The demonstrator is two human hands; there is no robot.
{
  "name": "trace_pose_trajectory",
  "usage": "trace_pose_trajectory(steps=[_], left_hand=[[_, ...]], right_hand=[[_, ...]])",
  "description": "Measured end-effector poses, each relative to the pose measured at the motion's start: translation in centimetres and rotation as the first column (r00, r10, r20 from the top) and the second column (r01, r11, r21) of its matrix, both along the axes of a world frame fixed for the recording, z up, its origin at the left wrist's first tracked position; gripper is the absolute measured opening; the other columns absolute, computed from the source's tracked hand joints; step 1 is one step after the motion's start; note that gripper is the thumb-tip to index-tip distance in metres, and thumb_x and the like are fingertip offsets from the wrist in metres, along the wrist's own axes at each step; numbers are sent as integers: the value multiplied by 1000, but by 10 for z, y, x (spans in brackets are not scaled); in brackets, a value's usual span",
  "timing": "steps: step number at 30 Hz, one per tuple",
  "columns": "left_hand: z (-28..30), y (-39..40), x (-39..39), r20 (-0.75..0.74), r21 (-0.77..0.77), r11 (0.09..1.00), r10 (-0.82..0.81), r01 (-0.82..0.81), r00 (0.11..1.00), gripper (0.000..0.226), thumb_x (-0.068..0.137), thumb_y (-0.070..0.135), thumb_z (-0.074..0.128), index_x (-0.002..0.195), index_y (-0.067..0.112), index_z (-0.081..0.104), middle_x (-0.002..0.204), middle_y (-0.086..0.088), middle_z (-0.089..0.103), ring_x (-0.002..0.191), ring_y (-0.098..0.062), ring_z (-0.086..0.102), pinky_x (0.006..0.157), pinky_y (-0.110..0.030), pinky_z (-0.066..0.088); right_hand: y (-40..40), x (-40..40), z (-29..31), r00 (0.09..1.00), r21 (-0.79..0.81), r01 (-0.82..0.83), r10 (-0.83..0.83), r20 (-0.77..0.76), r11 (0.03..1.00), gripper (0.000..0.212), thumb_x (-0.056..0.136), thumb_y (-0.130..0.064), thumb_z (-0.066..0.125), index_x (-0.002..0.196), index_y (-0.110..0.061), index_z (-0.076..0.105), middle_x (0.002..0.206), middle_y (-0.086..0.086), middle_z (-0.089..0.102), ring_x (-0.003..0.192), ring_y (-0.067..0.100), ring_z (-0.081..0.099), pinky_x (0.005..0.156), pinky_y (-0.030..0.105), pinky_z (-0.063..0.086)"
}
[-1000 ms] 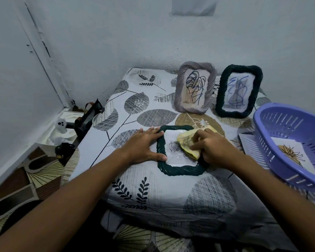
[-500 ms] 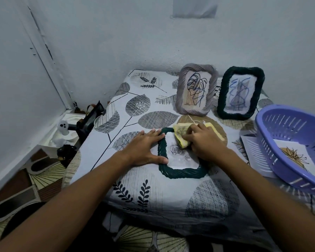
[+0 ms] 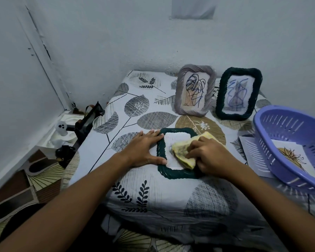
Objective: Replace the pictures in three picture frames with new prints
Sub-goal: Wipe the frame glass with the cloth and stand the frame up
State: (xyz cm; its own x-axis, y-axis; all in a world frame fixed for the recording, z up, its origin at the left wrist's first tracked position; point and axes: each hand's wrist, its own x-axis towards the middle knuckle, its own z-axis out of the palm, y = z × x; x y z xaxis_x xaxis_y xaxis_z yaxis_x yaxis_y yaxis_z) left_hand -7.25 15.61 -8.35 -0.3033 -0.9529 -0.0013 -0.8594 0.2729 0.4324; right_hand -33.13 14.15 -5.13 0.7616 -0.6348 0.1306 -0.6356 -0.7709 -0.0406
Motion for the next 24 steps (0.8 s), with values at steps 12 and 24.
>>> trace_pose_trajectory(steps=[12, 24], left_hand=[[0, -1, -1, 13, -32, 999, -11, 11, 1000, 119, 51, 86, 46, 150, 24, 23, 159, 1, 14, 147, -11, 9, 119, -37, 2], [0, 0, -1, 10, -15, 1000, 7, -7, 1000, 109, 63, 73, 66, 150, 24, 24, 159, 4, 13, 146, -9, 6, 119, -37, -1]], right_hand=[[-18, 57, -9, 992, -63, 125, -125, -9, 990, 40, 84, -32, 59, 121, -17, 65, 117, 6, 60, 106, 31, 48, 82, 39, 42], [16, 14, 13, 969, 22, 221, -217, -120, 975, 34, 85, -17, 53, 114, -21, 68, 117, -1, 63, 109, 24, 52, 81, 32, 48]])
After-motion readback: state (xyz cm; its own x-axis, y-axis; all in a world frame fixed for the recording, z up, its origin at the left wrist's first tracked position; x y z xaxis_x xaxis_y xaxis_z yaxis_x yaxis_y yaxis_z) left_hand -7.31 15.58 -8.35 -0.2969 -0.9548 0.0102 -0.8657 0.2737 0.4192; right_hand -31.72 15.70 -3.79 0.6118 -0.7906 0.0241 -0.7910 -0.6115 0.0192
